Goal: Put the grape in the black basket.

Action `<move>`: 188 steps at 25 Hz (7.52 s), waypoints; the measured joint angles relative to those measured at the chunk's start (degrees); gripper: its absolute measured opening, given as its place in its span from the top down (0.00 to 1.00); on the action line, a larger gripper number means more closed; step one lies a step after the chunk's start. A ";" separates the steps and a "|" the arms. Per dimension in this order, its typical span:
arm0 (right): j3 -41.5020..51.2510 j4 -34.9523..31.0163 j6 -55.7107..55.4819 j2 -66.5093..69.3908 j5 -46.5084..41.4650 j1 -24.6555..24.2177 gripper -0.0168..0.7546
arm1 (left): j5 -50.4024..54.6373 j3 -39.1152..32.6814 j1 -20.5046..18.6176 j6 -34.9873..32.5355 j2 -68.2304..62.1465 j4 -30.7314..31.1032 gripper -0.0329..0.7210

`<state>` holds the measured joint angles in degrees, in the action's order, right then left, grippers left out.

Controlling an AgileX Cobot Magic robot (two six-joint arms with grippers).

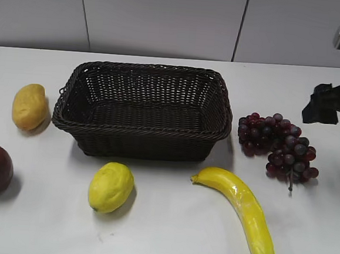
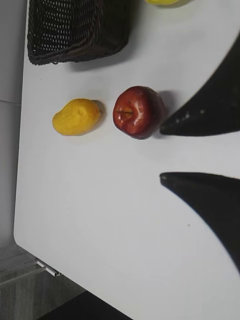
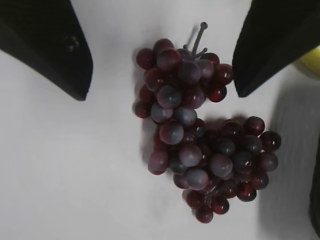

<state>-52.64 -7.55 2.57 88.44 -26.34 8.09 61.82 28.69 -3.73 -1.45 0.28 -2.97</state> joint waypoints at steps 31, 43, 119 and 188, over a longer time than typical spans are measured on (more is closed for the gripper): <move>-10.89 -2.75 1.96 25.12 -3.26 0.00 0.57 | 0.00 0.00 0.00 0.00 0.00 0.00 0.66; -21.91 -2.88 1.96 22.22 -20.48 0.06 0.58 | 0.00 0.00 0.00 0.00 0.00 0.00 0.66; -57.80 6.46 0.06 3.50 -42.87 27.40 0.23 | 0.00 0.00 0.00 0.00 0.00 0.00 0.65; 24.12 5.82 -5.24 -88.95 -33.78 -3.13 0.23 | 0.00 0.00 0.00 0.00 0.00 0.00 0.65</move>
<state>-28.52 -1.74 -2.67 -0.50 -60.12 4.96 61.82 28.69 -3.73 -1.45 0.28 -2.97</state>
